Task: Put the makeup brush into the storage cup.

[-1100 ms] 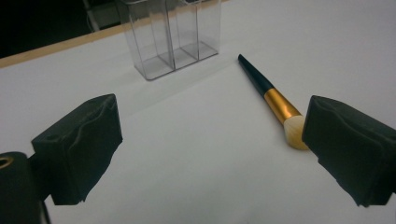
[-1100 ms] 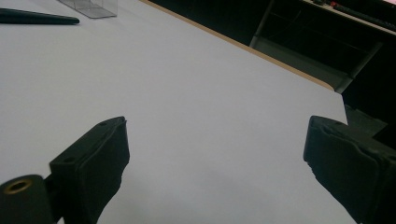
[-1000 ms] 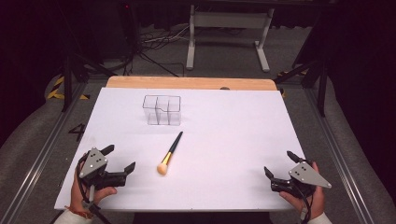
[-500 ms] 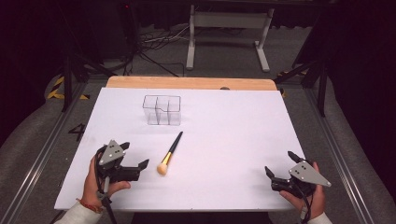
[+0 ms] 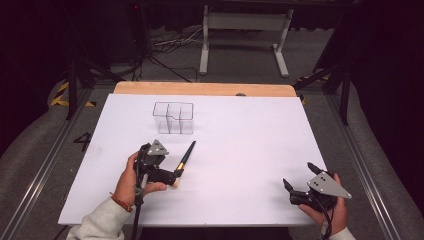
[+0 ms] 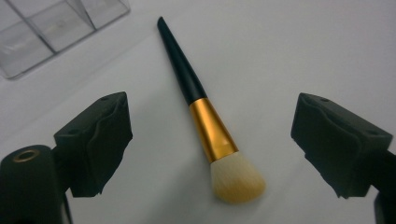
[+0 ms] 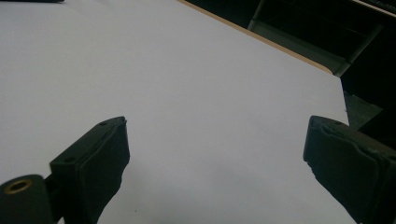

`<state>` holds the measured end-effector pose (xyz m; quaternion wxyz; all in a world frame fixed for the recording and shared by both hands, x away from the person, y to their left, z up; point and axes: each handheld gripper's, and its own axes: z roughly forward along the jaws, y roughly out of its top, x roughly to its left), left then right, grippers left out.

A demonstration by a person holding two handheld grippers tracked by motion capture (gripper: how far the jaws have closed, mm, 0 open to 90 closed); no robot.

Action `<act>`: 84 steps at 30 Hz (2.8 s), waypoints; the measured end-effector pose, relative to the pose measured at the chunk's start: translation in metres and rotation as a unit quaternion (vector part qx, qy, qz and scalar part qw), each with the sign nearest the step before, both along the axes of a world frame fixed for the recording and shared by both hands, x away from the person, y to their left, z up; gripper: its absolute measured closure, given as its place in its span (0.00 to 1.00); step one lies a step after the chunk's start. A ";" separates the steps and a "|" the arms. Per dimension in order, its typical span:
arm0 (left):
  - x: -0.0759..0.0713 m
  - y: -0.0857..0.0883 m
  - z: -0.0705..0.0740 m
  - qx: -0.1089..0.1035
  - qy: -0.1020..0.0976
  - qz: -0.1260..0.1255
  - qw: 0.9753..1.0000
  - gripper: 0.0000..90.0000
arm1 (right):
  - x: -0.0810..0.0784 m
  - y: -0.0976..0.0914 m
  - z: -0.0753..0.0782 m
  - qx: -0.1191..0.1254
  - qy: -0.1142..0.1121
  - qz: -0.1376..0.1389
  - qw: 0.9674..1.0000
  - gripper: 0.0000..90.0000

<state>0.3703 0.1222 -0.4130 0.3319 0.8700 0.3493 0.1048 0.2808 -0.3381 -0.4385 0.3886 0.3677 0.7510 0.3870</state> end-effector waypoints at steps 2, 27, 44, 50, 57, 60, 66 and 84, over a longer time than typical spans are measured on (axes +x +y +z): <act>0.008 -0.008 -0.002 0.026 0.022 0.001 0.999 0.19 | 0.000 0.000 0.000 -0.001 0.001 -0.001 1.000 0.09; 0.039 -0.042 -0.016 0.158 0.122 -0.011 0.980 0.61 | -0.001 -0.001 0.002 -0.005 -0.005 -0.013 1.000 0.10; 0.037 -0.048 -0.014 0.173 0.121 -0.040 0.977 0.79 | 0.000 0.001 0.001 -0.009 -0.002 -0.012 1.000 0.11; 0.037 -0.052 -0.001 0.182 0.088 -0.057 0.978 0.79 | 0.000 0.001 0.000 -0.009 0.000 -0.012 1.000 0.11; 0.032 -0.056 0.021 0.187 0.048 -0.066 0.979 0.79 | 0.000 0.003 0.000 -0.013 0.001 -0.010 1.000 0.11; 0.029 -0.057 0.029 0.189 0.038 -0.066 0.979 0.79 | 0.000 0.003 0.000 -0.013 0.000 -0.009 1.000 0.11; 0.026 -0.056 0.040 0.189 0.016 -0.067 0.979 0.79 | 0.001 0.007 -0.001 -0.017 0.000 -0.006 1.000 0.11; 0.016 -0.050 0.069 0.168 -0.012 -0.084 0.982 0.80 | 0.004 0.059 0.017 -0.066 -0.079 0.068 0.992 0.17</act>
